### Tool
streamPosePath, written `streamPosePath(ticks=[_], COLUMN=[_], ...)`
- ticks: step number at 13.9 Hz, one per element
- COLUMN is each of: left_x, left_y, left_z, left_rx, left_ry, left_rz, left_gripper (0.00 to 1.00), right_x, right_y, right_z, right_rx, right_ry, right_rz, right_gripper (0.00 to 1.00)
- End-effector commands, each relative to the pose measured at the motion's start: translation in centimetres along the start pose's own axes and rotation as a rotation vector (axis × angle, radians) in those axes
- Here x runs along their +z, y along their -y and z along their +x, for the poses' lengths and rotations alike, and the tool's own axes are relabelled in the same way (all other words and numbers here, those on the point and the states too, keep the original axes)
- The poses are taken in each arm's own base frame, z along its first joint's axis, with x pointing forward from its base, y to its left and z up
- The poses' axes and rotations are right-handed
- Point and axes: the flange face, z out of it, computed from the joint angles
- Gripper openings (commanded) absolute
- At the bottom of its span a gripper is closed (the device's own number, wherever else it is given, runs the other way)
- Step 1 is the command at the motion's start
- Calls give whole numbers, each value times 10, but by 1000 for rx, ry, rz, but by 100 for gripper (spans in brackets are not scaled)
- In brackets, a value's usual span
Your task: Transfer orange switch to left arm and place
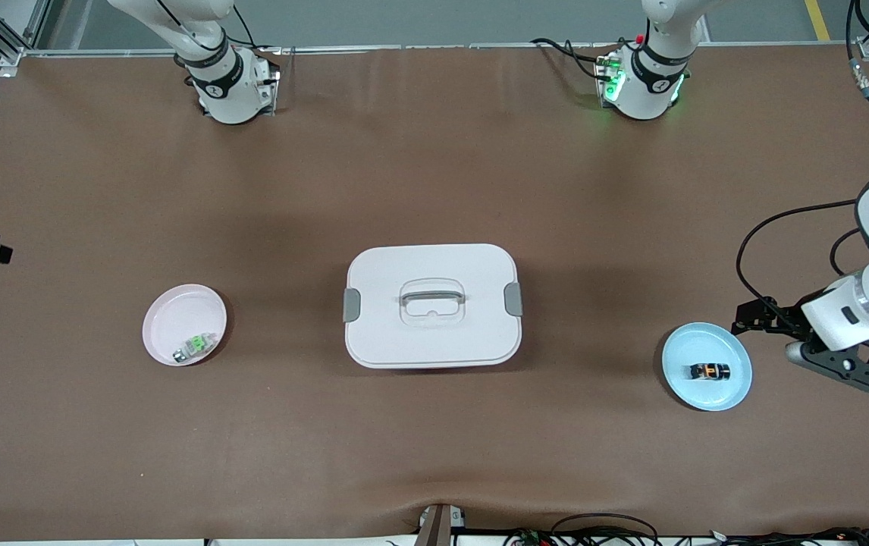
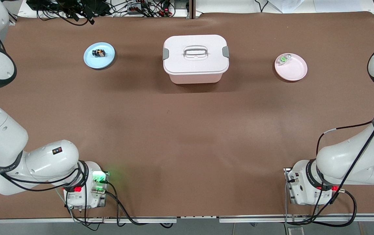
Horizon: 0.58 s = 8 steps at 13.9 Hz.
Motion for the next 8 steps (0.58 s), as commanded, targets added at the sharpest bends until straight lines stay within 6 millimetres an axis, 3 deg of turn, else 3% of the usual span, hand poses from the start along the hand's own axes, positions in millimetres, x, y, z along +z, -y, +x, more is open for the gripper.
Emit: streamPosePath(ticks=[1,3,8], left_x=[-33,-57,-104], left_y=[-24,-41,-53], left_z=[-16,-24,-48], left_rx=[-197,-270,-330], left_ry=[47,52,72], left_rz=[30,62,122], left_gripper=[100,100,100], right_x=[-2,-2,-7], right_y=[3,7,-4], right_z=[-12,-13,-14], right_rx=[-13,-8,16], right_ry=[39,43,27], right_rz=[21,17,3], right_gripper=[100,100,100])
